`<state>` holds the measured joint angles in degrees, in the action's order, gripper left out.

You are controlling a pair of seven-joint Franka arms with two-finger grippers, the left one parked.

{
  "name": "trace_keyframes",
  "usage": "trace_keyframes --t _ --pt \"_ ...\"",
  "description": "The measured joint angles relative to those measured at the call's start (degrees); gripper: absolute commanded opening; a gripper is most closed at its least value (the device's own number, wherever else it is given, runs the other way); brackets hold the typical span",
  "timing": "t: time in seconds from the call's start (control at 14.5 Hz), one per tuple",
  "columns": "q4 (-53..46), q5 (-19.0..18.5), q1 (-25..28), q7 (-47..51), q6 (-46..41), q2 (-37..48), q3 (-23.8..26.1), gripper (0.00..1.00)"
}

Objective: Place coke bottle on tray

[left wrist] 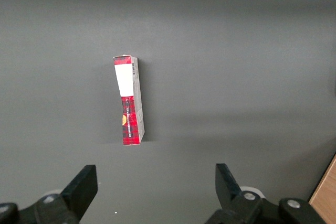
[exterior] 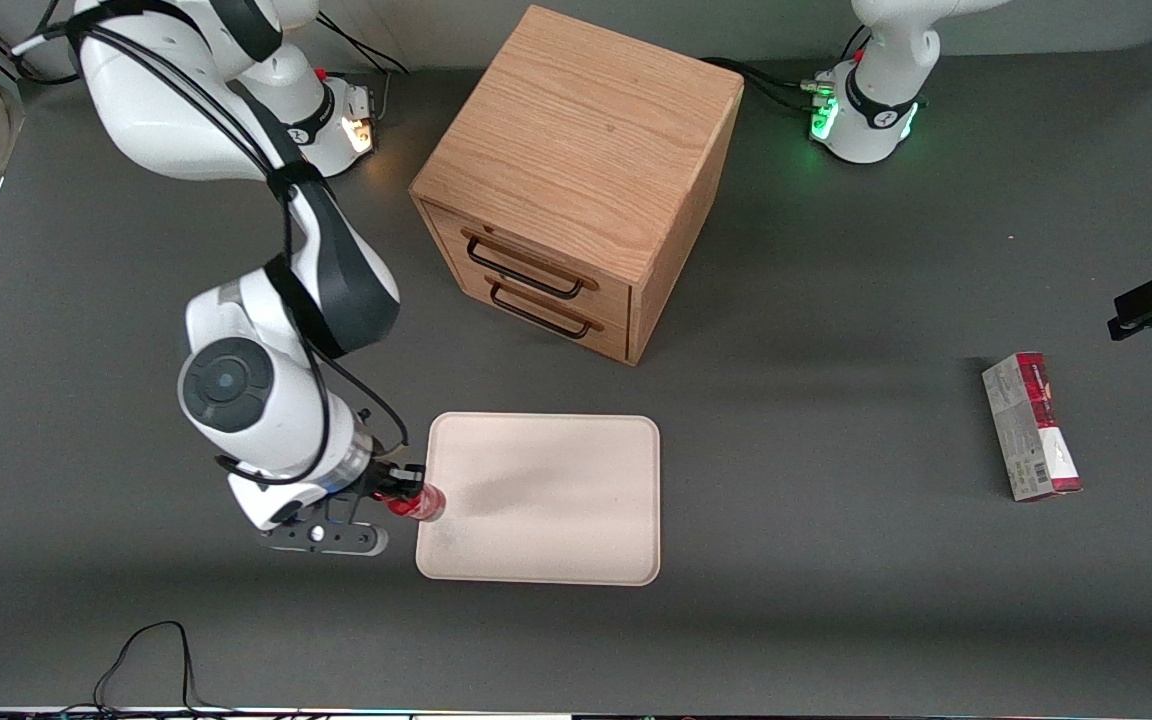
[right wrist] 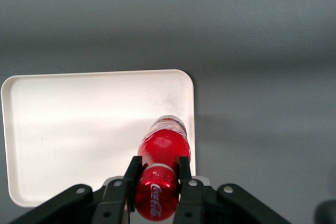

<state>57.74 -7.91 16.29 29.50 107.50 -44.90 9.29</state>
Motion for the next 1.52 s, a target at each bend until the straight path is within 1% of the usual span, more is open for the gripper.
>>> trace_keyframes --t 0.07,0.14,0.21,0.28,0.34,0.83,1.03,1.1,1.24,1.31,1.38,1.52 --pt "0.0 -0.2 0.1 0.0 1.6 -1.3 0.0 0.00" --pt "0.0 -0.4 0.1 0.0 2.9 -2.5 0.0 0.09" --pt "0.0 -0.9 0.1 0.0 4.1 -3.6 0.0 0.29" --pt "0.0 -1.6 0.1 0.0 5.2 -4.7 0.0 0.62" --pt "0.0 -1.9 0.1 0.1 6.1 -5.6 0.0 0.99" --pt "-0.2 -2.8 0.1 0.3 7.8 -6.2 0.0 1.00" --pt "-0.6 -4.7 -0.1 0.3 7.4 -4.9 0.0 1.00" --pt "-0.8 -5.4 -0.4 0.3 5.0 -3.6 0.0 1.00" --pt "-0.7 -5.6 -1.6 -0.7 -0.9 -0.7 -0.2 1.00" --pt "-0.2 -5.4 -2.6 -2.1 -3.8 1.5 -0.2 1.00" --pt "1.4 -4.4 -3.8 -3.5 -5.7 4.2 -0.2 1.00" --pt "7.4 -0.6 -5.6 -6.0 -7.4 10.7 -1.3 1.00"
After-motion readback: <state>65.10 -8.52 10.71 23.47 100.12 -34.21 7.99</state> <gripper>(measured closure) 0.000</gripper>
